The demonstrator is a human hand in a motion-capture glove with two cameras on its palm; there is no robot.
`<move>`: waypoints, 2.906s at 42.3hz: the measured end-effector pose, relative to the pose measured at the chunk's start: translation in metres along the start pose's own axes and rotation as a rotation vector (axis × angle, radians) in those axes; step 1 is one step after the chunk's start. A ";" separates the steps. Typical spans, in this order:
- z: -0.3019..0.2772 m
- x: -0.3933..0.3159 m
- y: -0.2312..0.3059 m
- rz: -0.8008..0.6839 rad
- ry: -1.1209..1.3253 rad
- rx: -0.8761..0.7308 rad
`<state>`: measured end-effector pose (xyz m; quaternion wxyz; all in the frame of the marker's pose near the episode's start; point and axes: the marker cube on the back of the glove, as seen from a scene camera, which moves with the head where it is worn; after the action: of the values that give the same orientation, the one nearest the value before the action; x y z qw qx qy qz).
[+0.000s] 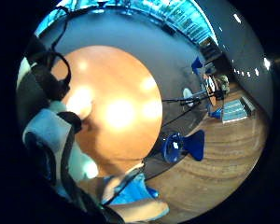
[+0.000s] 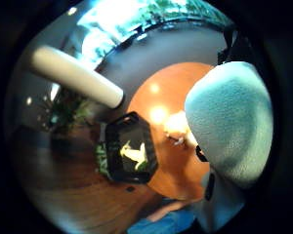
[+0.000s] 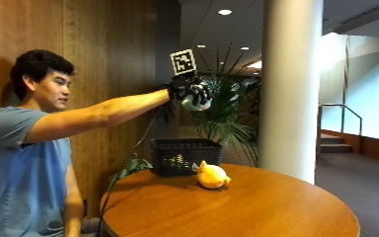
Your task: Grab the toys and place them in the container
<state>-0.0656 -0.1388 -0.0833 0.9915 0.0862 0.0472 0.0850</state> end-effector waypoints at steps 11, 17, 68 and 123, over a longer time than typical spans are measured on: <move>0.018 -0.111 0.025 -0.131 -0.025 0.043; 0.051 -0.125 0.042 -0.262 -0.064 -0.060; 0.187 -0.028 -0.003 0.013 0.152 -0.340; 0.352 -0.010 0.030 -0.075 0.075 -0.365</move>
<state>-0.0416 -0.1690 0.2678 0.9907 -0.1000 0.0712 0.0582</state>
